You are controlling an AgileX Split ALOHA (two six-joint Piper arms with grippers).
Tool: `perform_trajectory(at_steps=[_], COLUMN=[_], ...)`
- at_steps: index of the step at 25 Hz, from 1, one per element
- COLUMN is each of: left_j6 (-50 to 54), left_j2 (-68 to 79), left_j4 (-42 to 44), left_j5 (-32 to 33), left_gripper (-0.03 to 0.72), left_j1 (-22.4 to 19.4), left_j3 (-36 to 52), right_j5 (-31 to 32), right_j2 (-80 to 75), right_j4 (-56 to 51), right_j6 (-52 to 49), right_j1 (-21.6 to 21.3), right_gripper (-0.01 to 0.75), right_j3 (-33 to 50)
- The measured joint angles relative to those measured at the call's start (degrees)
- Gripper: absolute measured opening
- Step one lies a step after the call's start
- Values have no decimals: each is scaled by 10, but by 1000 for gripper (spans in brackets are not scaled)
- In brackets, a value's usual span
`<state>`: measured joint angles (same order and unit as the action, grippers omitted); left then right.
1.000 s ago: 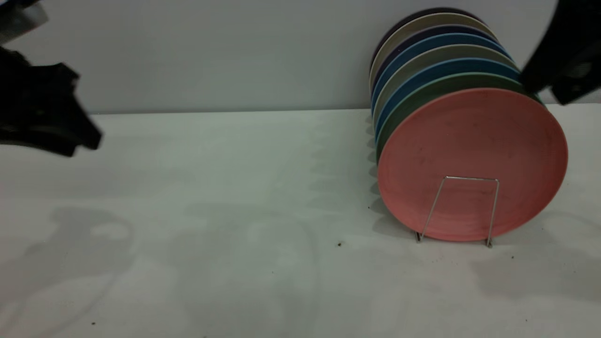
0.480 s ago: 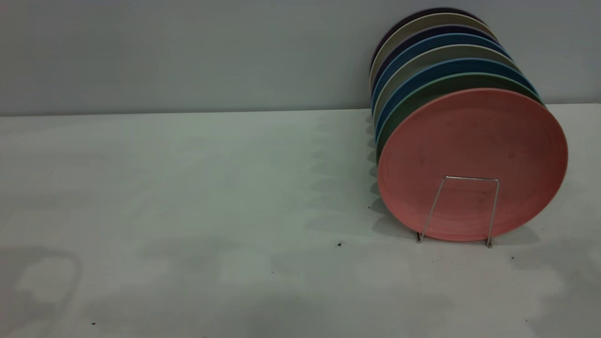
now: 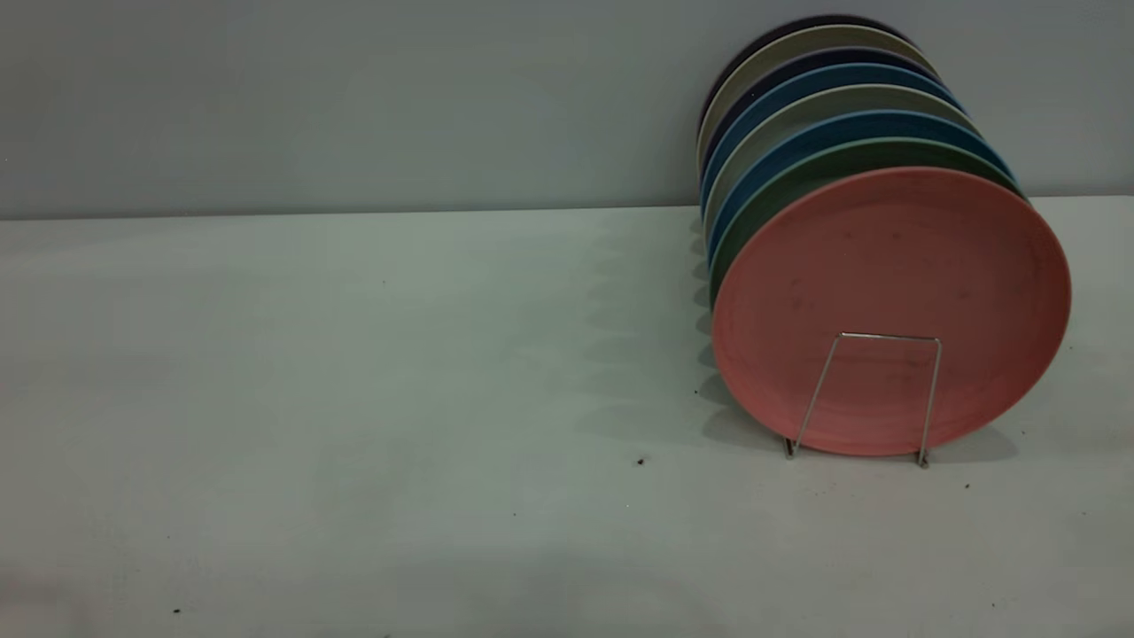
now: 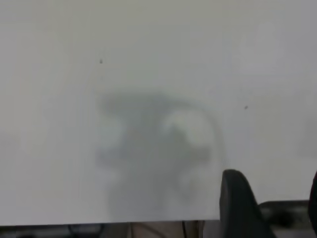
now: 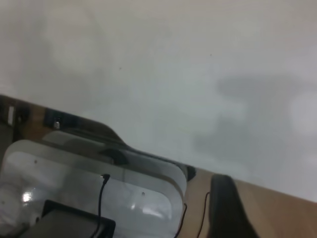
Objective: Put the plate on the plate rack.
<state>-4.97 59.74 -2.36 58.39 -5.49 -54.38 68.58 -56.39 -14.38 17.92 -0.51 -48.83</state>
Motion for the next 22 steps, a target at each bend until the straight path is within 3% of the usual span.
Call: perform_trajectory(at_steps=[16,22], left_j6=[0,0], left_j2=[-341,-421], left_j4=[-2,0], left_j5=[41,48], left_gripper=[383,383], left_j1=[0,0], left_j3=[145,207], right_j5=[25,19], right_j2=[307,389], right_j4=[29,46], right_j6=[5,-7], right_j1=[0,0], right_gripper=[456,456], right_j3=[53,126])
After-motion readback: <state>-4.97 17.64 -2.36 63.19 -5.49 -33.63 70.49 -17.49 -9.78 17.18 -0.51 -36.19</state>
